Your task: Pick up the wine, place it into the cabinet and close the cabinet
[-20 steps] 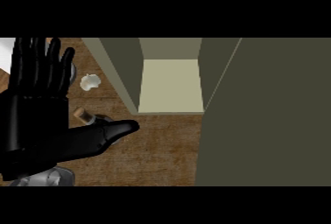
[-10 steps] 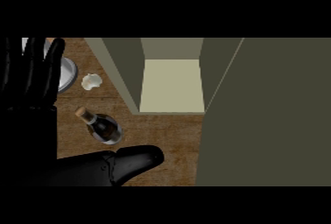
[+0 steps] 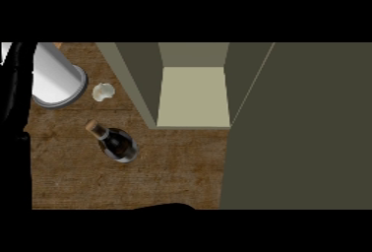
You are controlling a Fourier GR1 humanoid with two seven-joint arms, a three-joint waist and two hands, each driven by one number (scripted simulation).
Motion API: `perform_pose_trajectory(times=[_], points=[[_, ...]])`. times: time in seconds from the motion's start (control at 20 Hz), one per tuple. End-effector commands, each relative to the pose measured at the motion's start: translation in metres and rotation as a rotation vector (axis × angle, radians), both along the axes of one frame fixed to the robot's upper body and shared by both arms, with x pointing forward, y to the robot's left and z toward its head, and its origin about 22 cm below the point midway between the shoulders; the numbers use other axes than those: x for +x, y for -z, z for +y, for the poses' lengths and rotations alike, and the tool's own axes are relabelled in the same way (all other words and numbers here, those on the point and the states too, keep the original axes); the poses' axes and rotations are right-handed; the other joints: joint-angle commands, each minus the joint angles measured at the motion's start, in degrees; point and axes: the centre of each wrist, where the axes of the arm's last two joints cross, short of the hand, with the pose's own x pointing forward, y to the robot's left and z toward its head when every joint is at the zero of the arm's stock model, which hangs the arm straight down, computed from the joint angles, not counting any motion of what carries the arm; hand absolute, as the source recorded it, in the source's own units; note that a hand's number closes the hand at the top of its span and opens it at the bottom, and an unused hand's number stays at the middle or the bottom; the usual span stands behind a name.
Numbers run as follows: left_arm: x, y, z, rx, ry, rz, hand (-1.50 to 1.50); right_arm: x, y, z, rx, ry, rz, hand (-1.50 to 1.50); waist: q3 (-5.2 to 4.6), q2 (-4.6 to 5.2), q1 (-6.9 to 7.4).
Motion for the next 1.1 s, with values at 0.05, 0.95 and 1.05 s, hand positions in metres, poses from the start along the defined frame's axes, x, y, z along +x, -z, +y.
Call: perform_pose_trajectory(times=[0.05, 0.95, 1.05], points=[[-0.005, -0.012, -0.002, -0.033, -0.024, 0.081, -1.50, -0.021, -0.016, -0.003, 0.008, 0.003, -0.029, -1.50, 0.00, -0.01, -0.20], [-0.001, -0.014, 0.013, 0.022, -0.031, 0.117, -1.50, -0.011, -0.020, 0.009, 0.016, 0.065, -0.023, -1.50, -0.03, 0.09, -0.16], [0.008, -0.011, 0.024, 0.046, -0.042, 0.108, -1.50, -0.015, -0.036, 0.008, -0.008, 0.070, -0.023, -1.50, -0.09, 0.19, -0.23]])
